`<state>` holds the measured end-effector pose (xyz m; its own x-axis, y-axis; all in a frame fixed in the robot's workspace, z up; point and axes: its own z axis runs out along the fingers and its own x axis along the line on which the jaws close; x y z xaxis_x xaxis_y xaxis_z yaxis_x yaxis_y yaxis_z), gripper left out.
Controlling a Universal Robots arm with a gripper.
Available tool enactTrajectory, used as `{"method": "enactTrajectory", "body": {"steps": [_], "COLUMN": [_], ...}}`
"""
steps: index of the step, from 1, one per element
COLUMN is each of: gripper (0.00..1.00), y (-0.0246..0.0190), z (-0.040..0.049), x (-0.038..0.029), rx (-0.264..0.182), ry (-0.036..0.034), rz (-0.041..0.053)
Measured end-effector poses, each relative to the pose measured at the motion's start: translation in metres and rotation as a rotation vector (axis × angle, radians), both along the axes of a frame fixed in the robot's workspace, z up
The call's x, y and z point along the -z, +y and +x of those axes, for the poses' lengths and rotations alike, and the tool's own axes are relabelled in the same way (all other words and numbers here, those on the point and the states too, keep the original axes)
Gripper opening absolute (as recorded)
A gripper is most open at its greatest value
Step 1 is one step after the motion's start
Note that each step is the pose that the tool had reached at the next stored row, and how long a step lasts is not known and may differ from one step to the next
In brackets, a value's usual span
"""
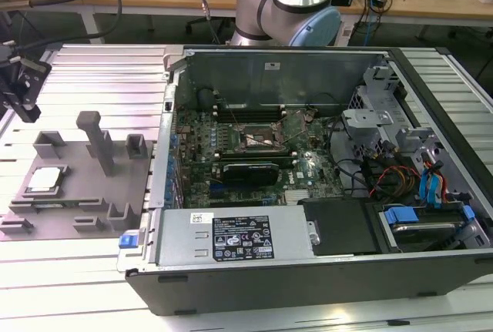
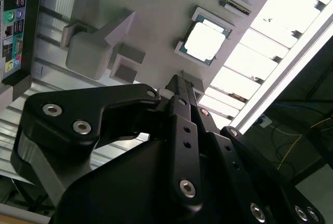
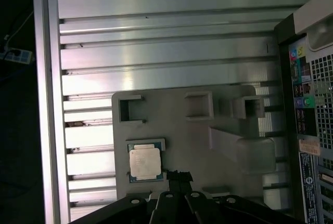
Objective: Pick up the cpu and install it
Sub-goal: 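Pick up the cpu and move it towards the insertion slot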
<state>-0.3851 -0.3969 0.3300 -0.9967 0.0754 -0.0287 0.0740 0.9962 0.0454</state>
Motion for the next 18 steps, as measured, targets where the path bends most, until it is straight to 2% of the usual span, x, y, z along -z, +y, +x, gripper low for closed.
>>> {"method": "enactTrajectory", "body": {"steps": [8,15,18], "gripper": [0.11,0.11,0.11], "y": [0.0,0.0,0.0], "z": [-0.0003,-0.0046,-0.0082], "x": [0.0008,0.0112,0.0215], "rx": [0.0,0.0,0.0], "ry": [-0.0003,-0.0001,0.0013], "rz": [0.0001,-0.0002,-0.0042]}}
